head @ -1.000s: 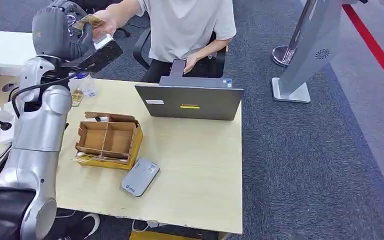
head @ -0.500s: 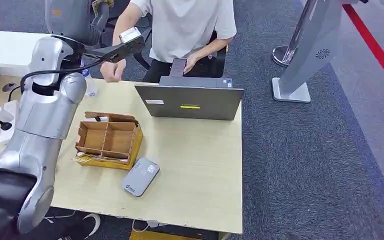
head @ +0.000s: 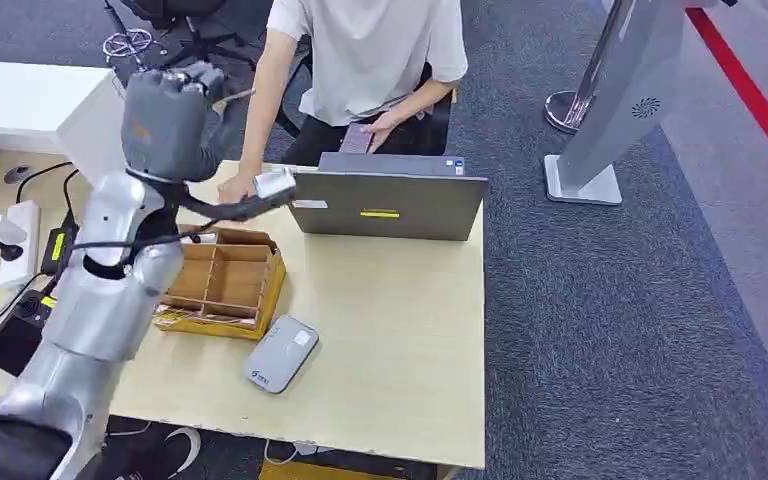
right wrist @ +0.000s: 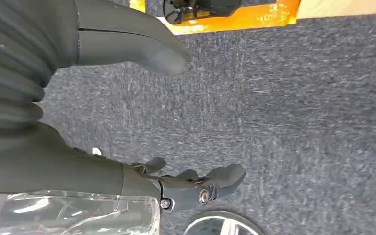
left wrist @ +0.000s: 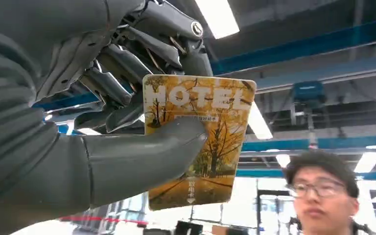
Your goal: Pass the card to the sensor for recognition and then transmit it.
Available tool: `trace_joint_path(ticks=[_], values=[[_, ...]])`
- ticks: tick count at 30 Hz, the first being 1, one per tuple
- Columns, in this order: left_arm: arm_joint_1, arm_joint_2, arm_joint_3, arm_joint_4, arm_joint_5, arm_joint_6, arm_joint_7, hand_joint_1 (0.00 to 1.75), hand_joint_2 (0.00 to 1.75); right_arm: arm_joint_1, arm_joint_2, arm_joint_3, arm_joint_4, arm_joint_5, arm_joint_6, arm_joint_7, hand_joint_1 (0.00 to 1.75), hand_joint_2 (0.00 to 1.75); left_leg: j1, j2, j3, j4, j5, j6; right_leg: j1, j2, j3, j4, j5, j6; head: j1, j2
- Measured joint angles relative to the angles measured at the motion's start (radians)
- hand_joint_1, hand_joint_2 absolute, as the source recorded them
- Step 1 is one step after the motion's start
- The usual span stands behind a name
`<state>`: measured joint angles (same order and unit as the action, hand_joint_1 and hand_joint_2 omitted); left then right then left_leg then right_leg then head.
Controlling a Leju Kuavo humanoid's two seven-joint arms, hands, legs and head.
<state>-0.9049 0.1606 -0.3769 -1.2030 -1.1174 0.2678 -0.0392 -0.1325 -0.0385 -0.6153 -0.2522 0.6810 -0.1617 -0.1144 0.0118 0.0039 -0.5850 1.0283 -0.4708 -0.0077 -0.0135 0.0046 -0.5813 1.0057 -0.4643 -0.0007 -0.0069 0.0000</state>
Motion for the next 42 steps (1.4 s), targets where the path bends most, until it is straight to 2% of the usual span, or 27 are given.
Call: trace_joint_path(ticks=[1,3,8,12,19,23,27,33,39,42], values=[[0.103,0.024,-0.006,-0.093,0.002,0.018,-0.026,1.75,1.75,0.010,0.000,-0.010,0.002,-0.002,-0.004,-0.013,0.00,1.75,0.000,0.001,0.000,0.000,-0.001,0.000,0.000,0.001,0.000,0.000,0.000,0.000,0.000,0.000],[0.412,0.103,-0.066,-0.326,-0.041,0.104,-0.081,1.75,1.75,0.042,0.000,-0.049,0.005,-0.023,-0.011,-0.040,0.00,1.75,0.000,0.001,0.000,-0.001,-0.002,0.001,0.000,0.001,-0.001,0.000,-0.002,0.001,0.000,0.000],[0.572,0.148,-0.109,-0.413,-0.064,0.118,-0.096,1.75,1.75,0.054,0.000,-0.074,0.005,-0.024,-0.015,-0.047,0.00,1.75,0.000,0.001,0.000,-0.001,-0.002,0.001,0.000,0.000,-0.001,-0.001,-0.002,0.001,0.000,0.000],[0.661,0.171,-0.141,-0.419,-0.085,0.067,-0.084,1.75,1.75,0.064,0.000,-0.094,0.006,-0.025,-0.017,-0.053,0.00,1.75,0.000,0.001,0.000,-0.001,-0.002,0.001,0.000,0.000,-0.001,-0.001,-0.002,0.001,0.000,0.000],[0.723,0.177,-0.151,-0.384,-0.084,0.005,-0.046,1.75,1.75,0.072,0.000,-0.113,0.006,-0.016,-0.017,-0.056,0.00,1.75,0.000,0.000,0.000,-0.001,-0.002,0.001,0.000,0.000,0.000,-0.001,-0.002,0.001,0.000,0.000],[0.729,0.160,-0.156,-0.310,-0.084,-0.047,-0.035,1.75,1.75,0.071,0.000,-0.119,0.006,0.002,-0.015,-0.048,0.00,1.75,0.000,0.000,0.000,-0.001,-0.002,0.001,0.000,0.000,0.000,-0.001,-0.002,0.001,0.000,0.000],[0.730,0.146,-0.172,-0.242,-0.082,-0.070,-0.033,1.75,1.75,0.070,0.000,-0.124,0.006,0.018,-0.015,-0.043,0.00,1.75,0.000,0.000,0.000,-0.001,-0.002,0.002,0.000,0.000,0.000,-0.001,-0.002,0.001,0.000,0.000],[0.729,0.139,-0.192,-0.160,-0.030,-0.151,-0.025,1.75,1.75,0.069,0.000,-0.134,0.006,0.039,-0.013,-0.041,0.00,1.75,0.000,0.000,0.000,-0.001,-0.002,0.002,0.000,0.000,0.000,-0.001,-0.002,0.001,0.000,0.000],[0.706,0.140,-0.203,-0.115,0.020,-0.187,-0.053,1.75,1.75,0.063,0.000,-0.142,0.006,0.055,-0.010,-0.034,0.00,1.75,0.000,-0.001,0.000,-0.001,-0.002,0.002,0.000,-0.001,0.000,-0.001,-0.002,0.001,0.000,0.000],[0.692,0.139,-0.212,-0.108,0.039,-0.149,-0.068,1.75,1.75,0.061,0.000,-0.145,0.006,0.055,-0.006,-0.033,0.00,1.75,0.000,-0.001,0.000,-0.001,-0.001,0.002,0.000,-0.001,0.001,-0.001,-0.002,0.001,0.000,0.000]])
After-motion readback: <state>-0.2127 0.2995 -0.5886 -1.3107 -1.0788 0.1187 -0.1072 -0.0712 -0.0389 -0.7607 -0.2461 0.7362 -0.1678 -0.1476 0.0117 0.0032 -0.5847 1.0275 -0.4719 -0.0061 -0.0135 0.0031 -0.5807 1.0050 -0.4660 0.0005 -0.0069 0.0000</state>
